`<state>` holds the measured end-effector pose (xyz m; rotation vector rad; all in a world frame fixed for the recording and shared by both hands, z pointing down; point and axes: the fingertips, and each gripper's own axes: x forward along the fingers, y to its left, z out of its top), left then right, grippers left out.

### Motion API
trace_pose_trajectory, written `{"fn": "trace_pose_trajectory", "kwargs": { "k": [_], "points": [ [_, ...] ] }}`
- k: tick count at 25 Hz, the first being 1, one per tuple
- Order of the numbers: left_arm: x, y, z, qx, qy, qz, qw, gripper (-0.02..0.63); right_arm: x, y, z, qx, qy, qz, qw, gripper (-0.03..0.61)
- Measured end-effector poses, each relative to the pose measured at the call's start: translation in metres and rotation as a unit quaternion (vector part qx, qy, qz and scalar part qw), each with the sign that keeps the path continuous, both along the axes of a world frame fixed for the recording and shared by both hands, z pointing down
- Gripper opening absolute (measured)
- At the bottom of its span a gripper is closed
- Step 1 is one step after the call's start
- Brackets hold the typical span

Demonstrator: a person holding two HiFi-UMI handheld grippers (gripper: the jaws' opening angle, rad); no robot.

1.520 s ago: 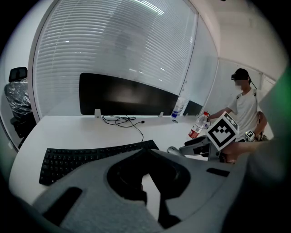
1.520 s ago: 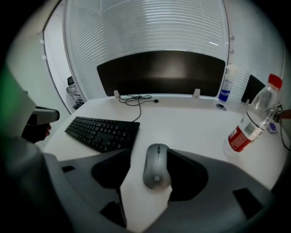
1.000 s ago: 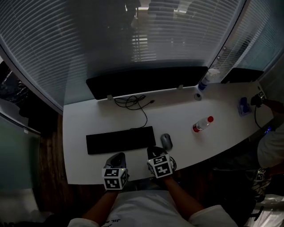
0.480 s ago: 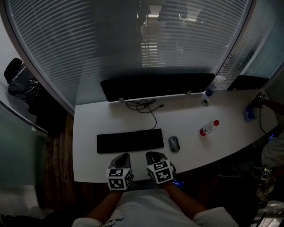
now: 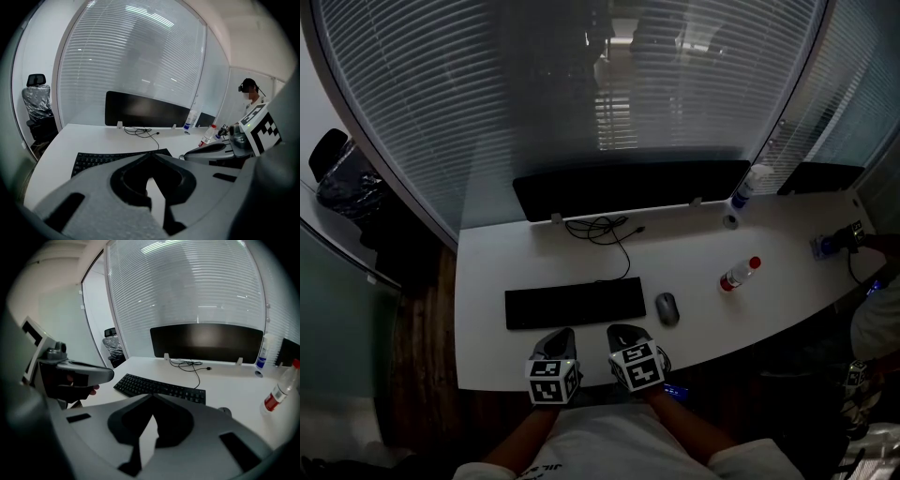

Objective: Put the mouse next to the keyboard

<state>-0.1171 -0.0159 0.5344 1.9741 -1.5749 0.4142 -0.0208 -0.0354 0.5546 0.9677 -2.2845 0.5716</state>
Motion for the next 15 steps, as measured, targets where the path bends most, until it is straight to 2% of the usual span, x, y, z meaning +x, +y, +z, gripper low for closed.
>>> {"fn": "trace_pose_trajectory", "kwargs": {
  "k": [15],
  "points": [
    [-0.0012,0.0058,-0.0019,0.003,0.003,-0.006,1.0,0.006,-0.0011,0.0053,0.0015,-0.002,0.001,-0.003,1.0,0.003]
  ]
}}
